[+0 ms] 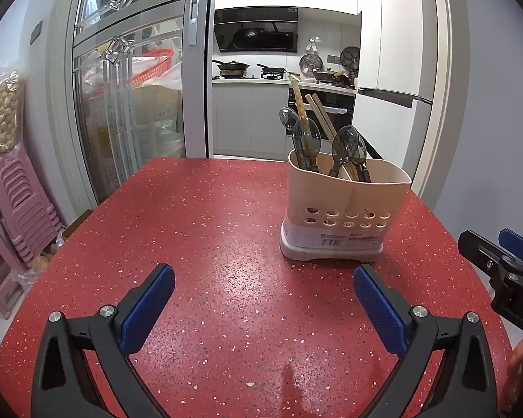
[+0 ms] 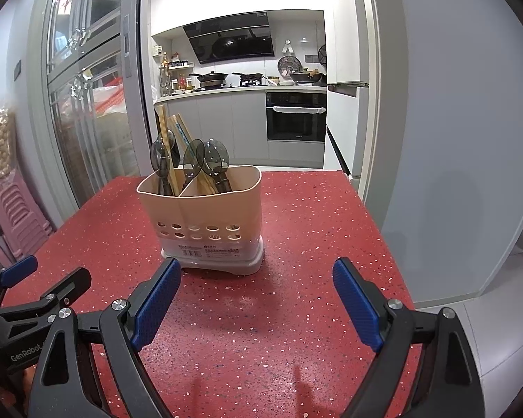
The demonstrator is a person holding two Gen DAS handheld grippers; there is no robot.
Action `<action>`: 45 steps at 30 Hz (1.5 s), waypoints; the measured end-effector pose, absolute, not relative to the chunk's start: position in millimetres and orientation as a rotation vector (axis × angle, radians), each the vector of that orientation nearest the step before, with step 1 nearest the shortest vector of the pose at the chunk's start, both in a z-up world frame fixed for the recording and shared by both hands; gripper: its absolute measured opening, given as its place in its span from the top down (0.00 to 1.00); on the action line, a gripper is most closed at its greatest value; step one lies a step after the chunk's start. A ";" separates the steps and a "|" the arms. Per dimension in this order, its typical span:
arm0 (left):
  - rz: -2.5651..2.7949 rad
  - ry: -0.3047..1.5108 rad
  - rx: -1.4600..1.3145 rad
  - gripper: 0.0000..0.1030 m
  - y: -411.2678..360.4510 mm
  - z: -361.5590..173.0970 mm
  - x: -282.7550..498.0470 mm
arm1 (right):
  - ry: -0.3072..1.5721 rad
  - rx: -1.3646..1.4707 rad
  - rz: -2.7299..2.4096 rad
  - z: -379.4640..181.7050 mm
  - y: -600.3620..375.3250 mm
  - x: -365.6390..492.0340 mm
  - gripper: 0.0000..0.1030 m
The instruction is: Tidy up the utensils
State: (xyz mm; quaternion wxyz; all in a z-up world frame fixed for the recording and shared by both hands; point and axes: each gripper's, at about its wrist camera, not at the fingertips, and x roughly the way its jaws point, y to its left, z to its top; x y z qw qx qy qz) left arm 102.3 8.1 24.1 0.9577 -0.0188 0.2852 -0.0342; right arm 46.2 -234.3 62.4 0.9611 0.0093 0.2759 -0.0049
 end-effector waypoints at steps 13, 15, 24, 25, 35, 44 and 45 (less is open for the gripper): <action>-0.064 0.587 -0.046 0.00 8.7 22.8 104.0 | 0.553 0.021 -0.013 63.5 -235.3 47.3 0.12; -0.064 0.587 -0.048 0.00 8.8 23.1 104.4 | 0.553 0.023 -0.015 63.4 -235.8 48.1 0.12; -0.064 0.588 -0.051 0.00 9.3 22.8 105.5 | 0.551 0.023 -0.017 63.6 -237.1 48.6 0.12; -0.063 0.588 -0.051 0.00 9.4 22.8 105.5 | 0.550 0.023 -0.017 63.7 -237.0 48.6 0.12; -0.063 0.587 -0.048 0.00 8.9 23.4 105.5 | 0.549 0.027 -0.019 64.4 -236.6 48.6 0.12; -0.065 0.587 -0.046 0.00 5.6 24.6 104.8 | 0.548 0.029 -0.020 64.9 -237.5 47.3 0.12; -0.065 0.586 -0.047 0.00 5.6 24.4 104.9 | 0.548 0.029 -0.020 65.0 -237.6 47.4 0.12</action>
